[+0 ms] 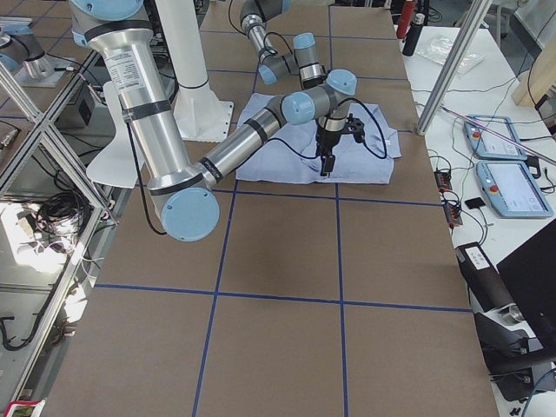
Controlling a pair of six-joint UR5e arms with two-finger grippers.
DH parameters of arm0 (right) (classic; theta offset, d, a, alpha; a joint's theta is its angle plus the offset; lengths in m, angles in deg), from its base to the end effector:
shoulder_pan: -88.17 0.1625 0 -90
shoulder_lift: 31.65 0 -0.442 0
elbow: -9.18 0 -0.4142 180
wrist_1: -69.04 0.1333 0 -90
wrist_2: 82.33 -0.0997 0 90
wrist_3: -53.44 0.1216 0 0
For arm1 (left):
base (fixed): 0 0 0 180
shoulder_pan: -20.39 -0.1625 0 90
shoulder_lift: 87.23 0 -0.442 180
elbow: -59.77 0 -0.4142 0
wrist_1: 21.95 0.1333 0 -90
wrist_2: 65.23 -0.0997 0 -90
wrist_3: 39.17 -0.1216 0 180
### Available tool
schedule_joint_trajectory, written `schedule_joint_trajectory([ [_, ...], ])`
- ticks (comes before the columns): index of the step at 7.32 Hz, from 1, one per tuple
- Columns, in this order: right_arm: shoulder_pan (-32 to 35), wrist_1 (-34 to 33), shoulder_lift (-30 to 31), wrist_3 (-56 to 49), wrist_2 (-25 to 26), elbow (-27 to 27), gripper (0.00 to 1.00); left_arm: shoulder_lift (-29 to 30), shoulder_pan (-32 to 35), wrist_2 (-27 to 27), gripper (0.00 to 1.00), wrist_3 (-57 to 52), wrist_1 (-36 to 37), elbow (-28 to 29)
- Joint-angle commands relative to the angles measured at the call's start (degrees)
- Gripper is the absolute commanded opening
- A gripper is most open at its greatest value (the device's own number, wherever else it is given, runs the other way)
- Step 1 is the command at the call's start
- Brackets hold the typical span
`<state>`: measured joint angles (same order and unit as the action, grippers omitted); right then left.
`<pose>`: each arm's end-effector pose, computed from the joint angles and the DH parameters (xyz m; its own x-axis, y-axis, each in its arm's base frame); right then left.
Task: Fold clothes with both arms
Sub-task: 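Carry the sleeve across the chest with the left gripper toward the right gripper, then release the sleeve with the left gripper while the right gripper moves to the hem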
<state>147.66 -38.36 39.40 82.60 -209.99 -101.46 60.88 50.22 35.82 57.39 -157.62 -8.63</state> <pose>-0.2494 -0.5395 0.3681 0.7223 -0.1359 0.6780 0.1353 0.9893 0.0542 0.6740 -0.5133 0.0670 0.0803 -0.1753 -0.9812 0.3348 0.9320 -0.1391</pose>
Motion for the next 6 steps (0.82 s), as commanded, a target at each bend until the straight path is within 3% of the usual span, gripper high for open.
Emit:
schedule_joint_trajectory([
  [1,-4.79,9.51,2.32,12.43,-0.04,-1.33,1.0,-10.4,0.66,0.46,1.0,-1.1,10.88,-15.33],
  [3,-12.69,24.1,8.2,25.6,3.54,-1.59,1.0,-22.54,1.19,0.56,1.0,-9.16,24.44,-37.05],
  [4,-17.86,26.78,10.67,29.77,7.22,-3.25,1.0,-27.3,1.19,0.56,1.0,-9.63,24.75,-41.59],
  [6,-29.9,26.81,13.41,39.34,14.96,-5.46,1.0,-28.13,1.28,0.38,1.0,-9.55,24.75,-42.25],
])
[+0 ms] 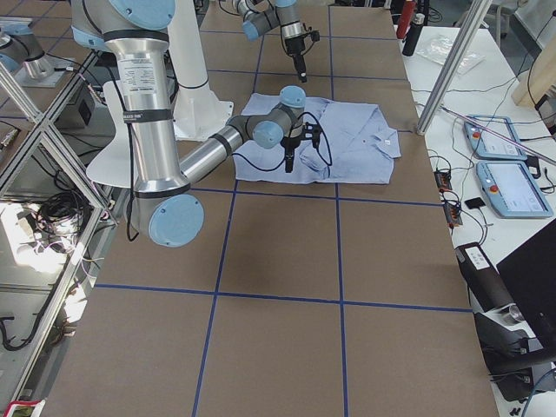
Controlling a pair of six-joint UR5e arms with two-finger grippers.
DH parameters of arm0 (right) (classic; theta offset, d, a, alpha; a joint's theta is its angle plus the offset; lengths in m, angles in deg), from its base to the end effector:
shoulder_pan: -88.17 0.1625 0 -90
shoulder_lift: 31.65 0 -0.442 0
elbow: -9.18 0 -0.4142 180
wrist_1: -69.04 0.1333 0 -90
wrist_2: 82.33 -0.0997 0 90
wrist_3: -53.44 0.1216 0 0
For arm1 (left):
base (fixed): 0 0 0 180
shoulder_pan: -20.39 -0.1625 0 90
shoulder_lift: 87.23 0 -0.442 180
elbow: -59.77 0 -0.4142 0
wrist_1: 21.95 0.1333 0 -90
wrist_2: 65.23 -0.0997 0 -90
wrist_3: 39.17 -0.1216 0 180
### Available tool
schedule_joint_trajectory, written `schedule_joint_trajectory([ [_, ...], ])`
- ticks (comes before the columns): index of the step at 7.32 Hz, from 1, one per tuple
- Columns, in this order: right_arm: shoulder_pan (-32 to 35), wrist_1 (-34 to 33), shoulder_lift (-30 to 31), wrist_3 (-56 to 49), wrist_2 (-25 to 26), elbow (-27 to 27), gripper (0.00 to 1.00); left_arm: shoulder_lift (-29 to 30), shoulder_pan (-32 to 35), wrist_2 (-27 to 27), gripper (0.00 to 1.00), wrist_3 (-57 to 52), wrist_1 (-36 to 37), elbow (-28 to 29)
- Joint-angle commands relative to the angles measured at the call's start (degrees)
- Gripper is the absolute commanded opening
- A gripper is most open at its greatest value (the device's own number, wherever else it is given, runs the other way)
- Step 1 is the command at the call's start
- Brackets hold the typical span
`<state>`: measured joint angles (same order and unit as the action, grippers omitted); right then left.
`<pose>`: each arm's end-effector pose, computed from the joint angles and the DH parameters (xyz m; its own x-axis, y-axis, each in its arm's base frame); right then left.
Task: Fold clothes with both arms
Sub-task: 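Release the sleeve with the left gripper while the right gripper moves to the hem, then lower the right gripper to the shirt side edge near the hem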
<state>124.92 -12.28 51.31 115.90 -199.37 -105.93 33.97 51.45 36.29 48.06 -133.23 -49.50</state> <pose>-0.3949 -0.3923 0.3975 0.6739 -0.0108 0.7388 0.0190 0.9998 -0.0027 0.4894 -0.4220 0.1637 0.2845 -0.1161 -0.9516 0.3297 0.9439 -0.0166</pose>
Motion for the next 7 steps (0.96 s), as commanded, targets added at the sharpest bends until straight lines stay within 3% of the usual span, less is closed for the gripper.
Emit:
schedule_joint_trajectory([
  [1,-10.87,0.72,1.85,9.57,5.67,-1.08,1.0,-1.32,0.05,-0.09,1.0,-0.13,0.36,-1.47],
  [7,-16.1,0.99,6.15,11.98,4.21,-2.66,0.94,-1.32,-0.12,-0.18,1.0,0.31,0.45,-1.82],
])
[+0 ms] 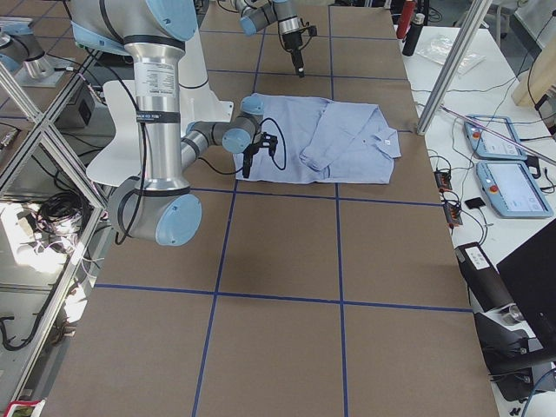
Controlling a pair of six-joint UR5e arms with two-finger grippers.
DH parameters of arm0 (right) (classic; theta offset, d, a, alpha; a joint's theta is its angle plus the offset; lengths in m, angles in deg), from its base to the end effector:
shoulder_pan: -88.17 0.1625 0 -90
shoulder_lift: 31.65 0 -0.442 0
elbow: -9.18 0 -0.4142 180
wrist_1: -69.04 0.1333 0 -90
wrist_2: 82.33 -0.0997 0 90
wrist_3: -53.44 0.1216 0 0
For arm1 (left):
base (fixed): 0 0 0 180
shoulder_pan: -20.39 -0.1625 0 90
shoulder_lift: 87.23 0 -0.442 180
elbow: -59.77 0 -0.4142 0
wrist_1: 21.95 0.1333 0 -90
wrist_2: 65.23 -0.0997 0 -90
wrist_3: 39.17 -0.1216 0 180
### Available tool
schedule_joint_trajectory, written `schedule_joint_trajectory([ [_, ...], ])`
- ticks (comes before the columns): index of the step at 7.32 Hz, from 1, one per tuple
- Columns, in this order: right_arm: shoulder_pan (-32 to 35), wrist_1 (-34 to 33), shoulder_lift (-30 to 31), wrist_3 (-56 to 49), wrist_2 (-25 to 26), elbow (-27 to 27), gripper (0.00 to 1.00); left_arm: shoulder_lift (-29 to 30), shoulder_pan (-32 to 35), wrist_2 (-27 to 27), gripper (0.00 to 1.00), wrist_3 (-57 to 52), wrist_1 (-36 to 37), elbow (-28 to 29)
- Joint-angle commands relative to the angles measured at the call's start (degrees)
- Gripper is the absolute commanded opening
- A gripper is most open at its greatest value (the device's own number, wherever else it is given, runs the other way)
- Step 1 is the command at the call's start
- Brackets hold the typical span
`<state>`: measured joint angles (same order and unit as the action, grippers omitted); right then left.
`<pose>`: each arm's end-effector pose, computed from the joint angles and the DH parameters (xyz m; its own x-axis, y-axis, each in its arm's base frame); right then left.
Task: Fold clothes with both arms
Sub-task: 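Lower the right gripper to the shirt side edge near the hem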
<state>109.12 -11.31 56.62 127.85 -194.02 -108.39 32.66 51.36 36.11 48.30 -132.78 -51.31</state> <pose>-0.4569 -0.2696 0.4268 0.7305 0.0123 0.6828 0.0842 0.9906 -0.1079 0.4800 -0.4157 0.1665 0.2827 -0.1192 -0.9518 0.3322 0.9430 -0.0194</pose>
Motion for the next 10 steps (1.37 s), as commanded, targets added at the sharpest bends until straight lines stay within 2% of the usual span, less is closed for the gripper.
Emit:
schedule_joint_trajectory([
  [1,-0.47,-0.07,1.03,0.03,-1.51,-0.21,0.86,0.0,-0.03,0.0,1.0,-0.02,0.0,-0.01],
  [2,-1.16,-0.07,2.07,-0.06,-1.77,-0.03,0.82,0.08,-0.03,0.0,1.0,-0.02,0.0,-0.01],
  [4,-1.78,-0.07,2.52,-0.06,-2.04,-0.03,0.81,0.0,-0.03,0.0,1.0,-0.02,0.0,0.08],
  [7,-1.96,-0.07,2.43,0.03,-3.7,0.06,0.61,0.0,0.06,0.0,1.0,-0.02,0.0,-0.01],
  [10,-2.05,-0.07,2.35,-0.06,-4.15,0.75,0.59,-0.44,0.06,0.0,1.0,-0.1,0.0,-0.53],
])
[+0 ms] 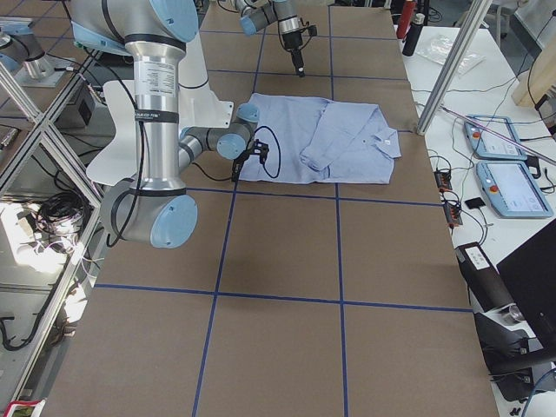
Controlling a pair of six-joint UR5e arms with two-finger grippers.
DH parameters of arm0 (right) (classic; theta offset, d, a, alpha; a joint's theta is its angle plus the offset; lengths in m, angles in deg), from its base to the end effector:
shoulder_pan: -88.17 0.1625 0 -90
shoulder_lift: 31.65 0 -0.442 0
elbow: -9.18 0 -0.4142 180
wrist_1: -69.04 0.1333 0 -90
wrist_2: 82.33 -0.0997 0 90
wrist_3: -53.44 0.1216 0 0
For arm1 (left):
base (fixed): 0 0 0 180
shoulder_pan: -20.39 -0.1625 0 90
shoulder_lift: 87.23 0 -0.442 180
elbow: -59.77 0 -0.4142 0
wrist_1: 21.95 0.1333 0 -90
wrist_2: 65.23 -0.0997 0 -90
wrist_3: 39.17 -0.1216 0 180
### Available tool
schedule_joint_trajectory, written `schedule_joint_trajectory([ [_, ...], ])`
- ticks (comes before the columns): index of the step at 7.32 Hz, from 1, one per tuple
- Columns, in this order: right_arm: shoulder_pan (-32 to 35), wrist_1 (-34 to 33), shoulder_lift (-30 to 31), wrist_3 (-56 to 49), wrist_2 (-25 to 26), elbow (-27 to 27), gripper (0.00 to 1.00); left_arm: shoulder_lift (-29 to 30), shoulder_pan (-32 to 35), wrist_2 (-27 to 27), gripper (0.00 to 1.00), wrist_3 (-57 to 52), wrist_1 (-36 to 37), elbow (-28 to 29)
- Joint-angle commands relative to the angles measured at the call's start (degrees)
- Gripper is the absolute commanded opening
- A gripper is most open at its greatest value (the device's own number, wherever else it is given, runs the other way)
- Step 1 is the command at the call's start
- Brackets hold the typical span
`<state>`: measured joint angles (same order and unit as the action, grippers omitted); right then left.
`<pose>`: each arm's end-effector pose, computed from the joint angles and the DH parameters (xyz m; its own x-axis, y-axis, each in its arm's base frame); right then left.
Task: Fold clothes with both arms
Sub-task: 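Lower the right gripper to the shirt side edge near the hem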
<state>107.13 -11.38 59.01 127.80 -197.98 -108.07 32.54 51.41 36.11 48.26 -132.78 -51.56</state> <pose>-0.4566 -0.2421 0.4487 0.7490 0.0004 0.6625 0.1564 0.9716 -0.1774 0.4782 -0.4152 0.1660 0.2810 -0.1177 -0.9525 0.3328 0.9428 -0.0183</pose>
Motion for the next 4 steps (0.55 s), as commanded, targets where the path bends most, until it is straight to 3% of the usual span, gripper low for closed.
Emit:
schedule_joint_trajectory([
  [1,-0.06,0.0,-0.13,-0.01,-0.19,0.61,0.59,-0.76,0.0,0.0,1.0,-0.16,0.0,-0.81],
  [4,-0.06,0.09,-0.04,-0.01,-0.63,1.13,0.51,-1.38,0.09,0.0,1.0,-0.16,0.0,-1.95],
])
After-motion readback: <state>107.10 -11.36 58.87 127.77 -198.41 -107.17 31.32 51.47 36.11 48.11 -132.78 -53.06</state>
